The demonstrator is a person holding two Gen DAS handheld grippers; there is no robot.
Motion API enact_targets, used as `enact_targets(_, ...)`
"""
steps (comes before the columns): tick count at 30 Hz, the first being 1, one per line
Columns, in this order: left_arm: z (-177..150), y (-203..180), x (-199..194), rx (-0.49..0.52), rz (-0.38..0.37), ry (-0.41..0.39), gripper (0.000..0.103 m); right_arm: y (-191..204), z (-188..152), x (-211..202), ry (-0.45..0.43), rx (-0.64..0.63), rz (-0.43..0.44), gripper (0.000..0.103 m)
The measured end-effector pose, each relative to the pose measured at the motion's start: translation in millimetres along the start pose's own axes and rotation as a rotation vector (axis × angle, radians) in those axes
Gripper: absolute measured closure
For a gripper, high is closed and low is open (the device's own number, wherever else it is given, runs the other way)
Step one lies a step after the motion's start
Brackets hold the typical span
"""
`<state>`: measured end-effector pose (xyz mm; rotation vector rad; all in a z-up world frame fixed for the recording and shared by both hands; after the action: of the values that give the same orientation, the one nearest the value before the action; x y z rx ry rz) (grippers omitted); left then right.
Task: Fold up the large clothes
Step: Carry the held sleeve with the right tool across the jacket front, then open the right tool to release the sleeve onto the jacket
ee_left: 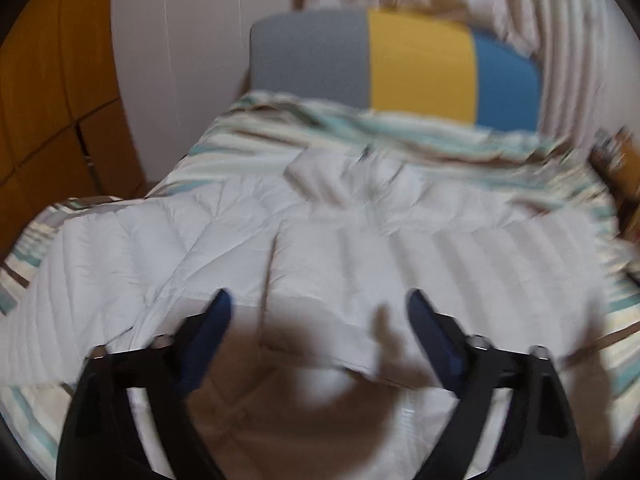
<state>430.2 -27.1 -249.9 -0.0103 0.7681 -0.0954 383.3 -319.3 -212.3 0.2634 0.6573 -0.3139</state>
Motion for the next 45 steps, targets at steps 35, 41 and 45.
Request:
enact_targets(35, -35.5, 28.8, 43.6, -0.077, -0.039, 0.104, 0.009, -27.6, -41.5, 54.2, 0.138, -0.03, -0.162, 0.048)
enact_targets(41, -35.2, 30.2, 44.8, -0.077, -0.041, 0.106, 0.006, -31.0, -56.5, 66.3, 0.152, -0.046, -0.202, 0.043)
enact_targets(45, -35.4, 30.7, 43.9, -0.078, -0.032, 0.109, 0.003, -32.6, -57.8, 65.9, 0.145, -0.049, -0.226, 0.037)
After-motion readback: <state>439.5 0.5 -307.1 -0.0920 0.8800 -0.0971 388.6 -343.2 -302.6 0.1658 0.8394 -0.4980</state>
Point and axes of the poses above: each gripper's, at about its wrist camera, not at the fingertips, and x roughly the way its jaws point, y to its left, z to its top, the point moved 9 cm from there along x, roughly the way its jaws point, and after that the axes turned 8 degrees about -z, right-handed, at the moved point
